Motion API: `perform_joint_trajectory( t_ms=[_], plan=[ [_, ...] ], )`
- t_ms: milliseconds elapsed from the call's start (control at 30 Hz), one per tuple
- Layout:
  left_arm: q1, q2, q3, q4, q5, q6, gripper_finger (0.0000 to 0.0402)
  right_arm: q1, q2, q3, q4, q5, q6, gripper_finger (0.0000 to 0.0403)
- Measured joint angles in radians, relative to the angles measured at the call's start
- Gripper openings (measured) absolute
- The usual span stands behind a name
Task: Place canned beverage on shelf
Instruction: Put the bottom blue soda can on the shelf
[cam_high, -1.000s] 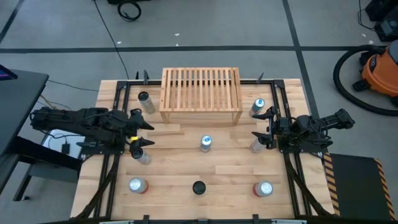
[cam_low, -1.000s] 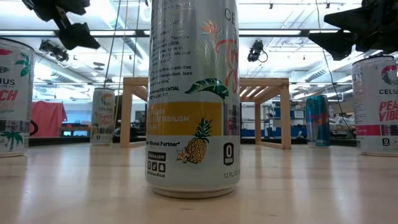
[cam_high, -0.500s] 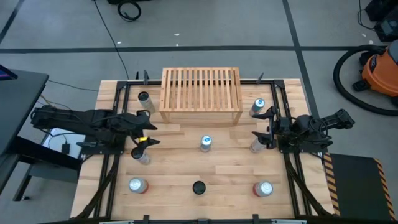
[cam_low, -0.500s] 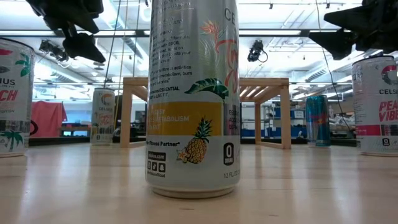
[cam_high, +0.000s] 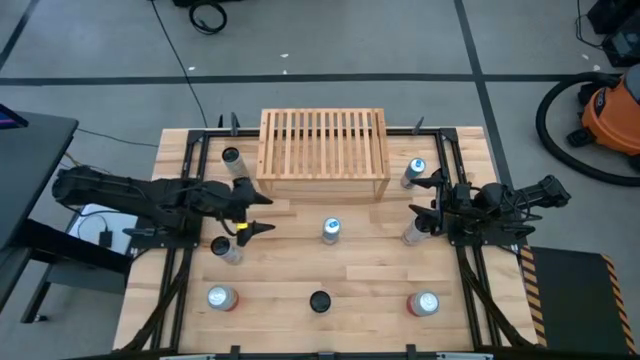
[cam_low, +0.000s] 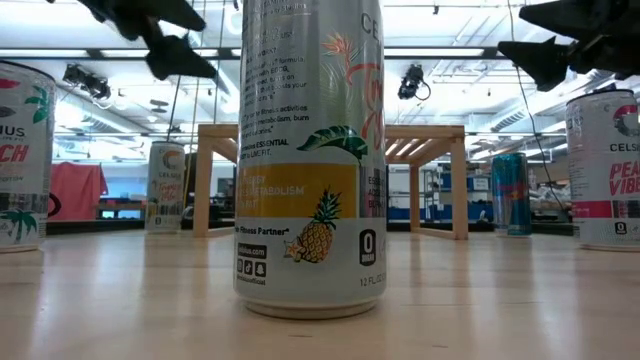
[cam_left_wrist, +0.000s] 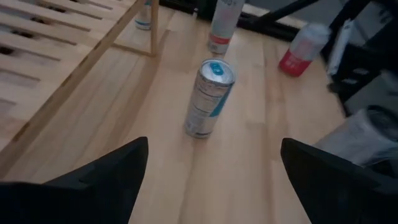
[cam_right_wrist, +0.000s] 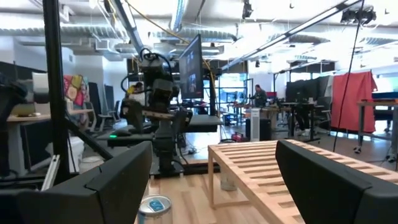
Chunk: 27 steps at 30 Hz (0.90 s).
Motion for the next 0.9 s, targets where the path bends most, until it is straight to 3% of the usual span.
perform_joint_trajectory(
  t_ms=[900],
  plan=[
    [0.026,0.53,0.0,0.583,0.002,0.07,0.0368,-0.004,0.0,0.0,0.038,0.052,-0.049,0.0352]
  ],
)
